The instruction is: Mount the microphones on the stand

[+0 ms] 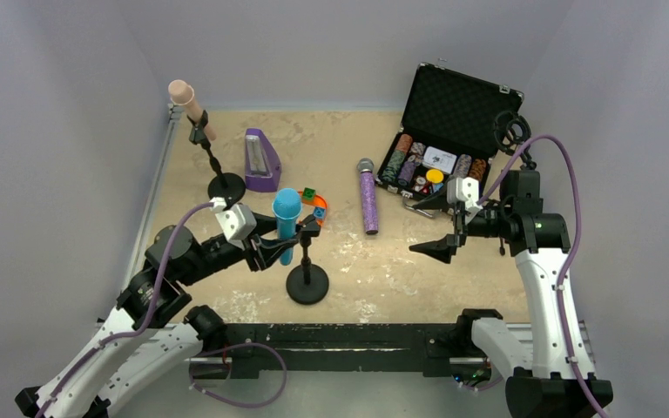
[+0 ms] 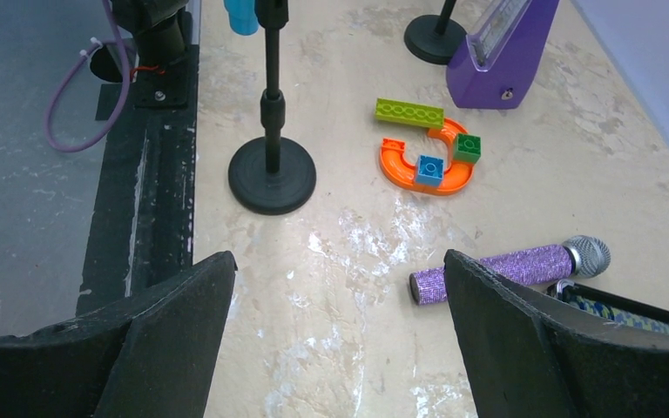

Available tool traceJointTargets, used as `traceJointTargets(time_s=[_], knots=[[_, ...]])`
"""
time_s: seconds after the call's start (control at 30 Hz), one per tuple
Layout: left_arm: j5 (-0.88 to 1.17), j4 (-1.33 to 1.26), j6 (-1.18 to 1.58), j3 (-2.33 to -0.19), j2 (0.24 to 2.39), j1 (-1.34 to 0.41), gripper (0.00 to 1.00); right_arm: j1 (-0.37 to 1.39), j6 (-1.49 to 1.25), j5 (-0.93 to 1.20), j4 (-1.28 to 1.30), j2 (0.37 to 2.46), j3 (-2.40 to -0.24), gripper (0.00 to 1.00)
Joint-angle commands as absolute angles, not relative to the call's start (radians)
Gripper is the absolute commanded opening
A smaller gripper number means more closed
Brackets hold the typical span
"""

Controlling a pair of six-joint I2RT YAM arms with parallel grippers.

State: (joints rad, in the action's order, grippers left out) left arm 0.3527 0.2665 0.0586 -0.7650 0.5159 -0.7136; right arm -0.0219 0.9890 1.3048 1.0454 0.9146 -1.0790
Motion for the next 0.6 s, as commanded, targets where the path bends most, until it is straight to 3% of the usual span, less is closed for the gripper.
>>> traceJointTargets(time_s=[0.0, 0.57], knots=[[0.201, 0.292, 0.032, -0.761, 0.472, -0.705, 0.0, -0.026, 1.002, 1.345, 1.057, 0.918, -1.111, 0.93], [-0.082, 0.44, 0.034, -0.754, 0.403, -0.704, 0.01, -0.026, 1.002, 1.345, 1.057, 0.922, -1.108, 0.93]])
